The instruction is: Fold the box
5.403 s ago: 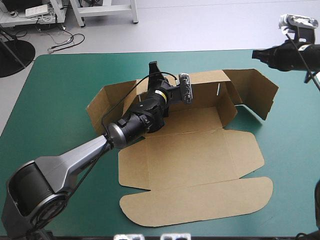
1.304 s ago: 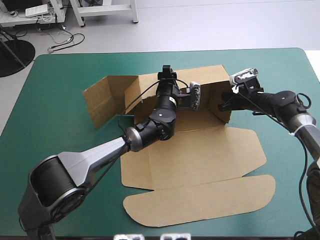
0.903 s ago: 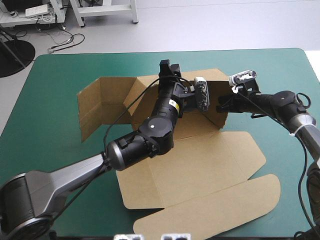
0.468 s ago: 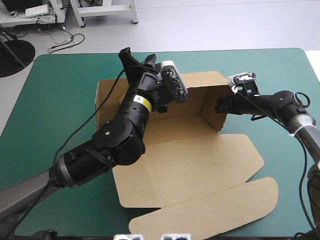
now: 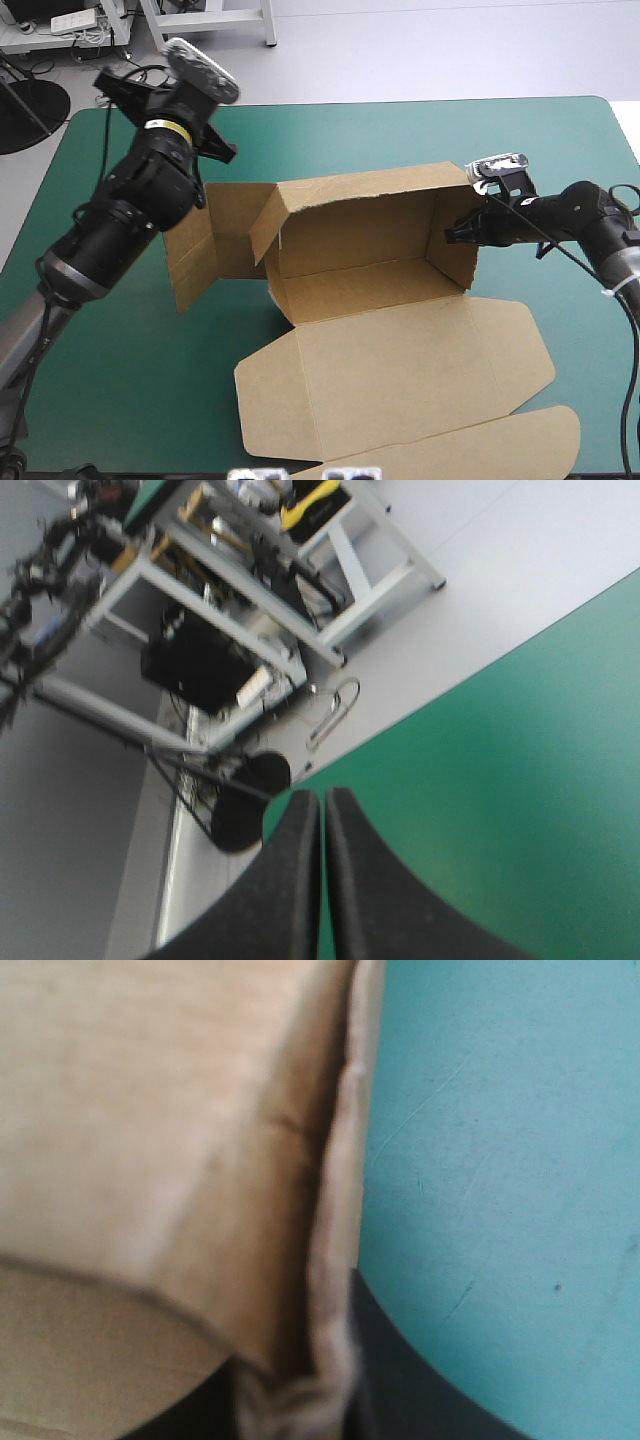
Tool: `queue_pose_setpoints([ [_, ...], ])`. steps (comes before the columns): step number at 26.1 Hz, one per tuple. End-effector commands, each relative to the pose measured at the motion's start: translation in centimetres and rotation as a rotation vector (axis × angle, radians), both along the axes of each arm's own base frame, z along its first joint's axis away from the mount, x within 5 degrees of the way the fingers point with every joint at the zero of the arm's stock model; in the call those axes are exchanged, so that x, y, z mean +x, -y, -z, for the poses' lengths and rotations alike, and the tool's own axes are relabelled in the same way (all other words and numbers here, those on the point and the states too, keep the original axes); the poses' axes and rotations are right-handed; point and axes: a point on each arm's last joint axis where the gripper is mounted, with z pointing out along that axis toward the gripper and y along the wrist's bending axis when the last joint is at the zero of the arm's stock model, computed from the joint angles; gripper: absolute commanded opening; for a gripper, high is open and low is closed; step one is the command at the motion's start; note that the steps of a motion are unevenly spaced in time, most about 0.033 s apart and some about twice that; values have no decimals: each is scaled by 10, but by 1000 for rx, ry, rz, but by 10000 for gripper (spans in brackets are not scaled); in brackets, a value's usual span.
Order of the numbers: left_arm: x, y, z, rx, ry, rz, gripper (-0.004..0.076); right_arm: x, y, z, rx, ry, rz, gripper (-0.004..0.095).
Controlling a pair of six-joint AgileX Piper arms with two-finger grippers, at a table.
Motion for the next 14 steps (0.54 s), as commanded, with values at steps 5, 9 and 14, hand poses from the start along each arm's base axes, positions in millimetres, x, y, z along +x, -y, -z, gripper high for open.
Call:
queue_pose_setpoints([
  [5, -4, -87, -13, -296, -75, -222, 1, -19, -28, -44, -7, -86, -12, 2],
  [9, -15, -116, -6, -415, -215, -255, 1, -7, -48, -50, -34, -124, 12, 2],
  [14, -40, -135, -17, -462, -209, -293, 1, 36, -62, -28, -34, -224, 8, 3],
])
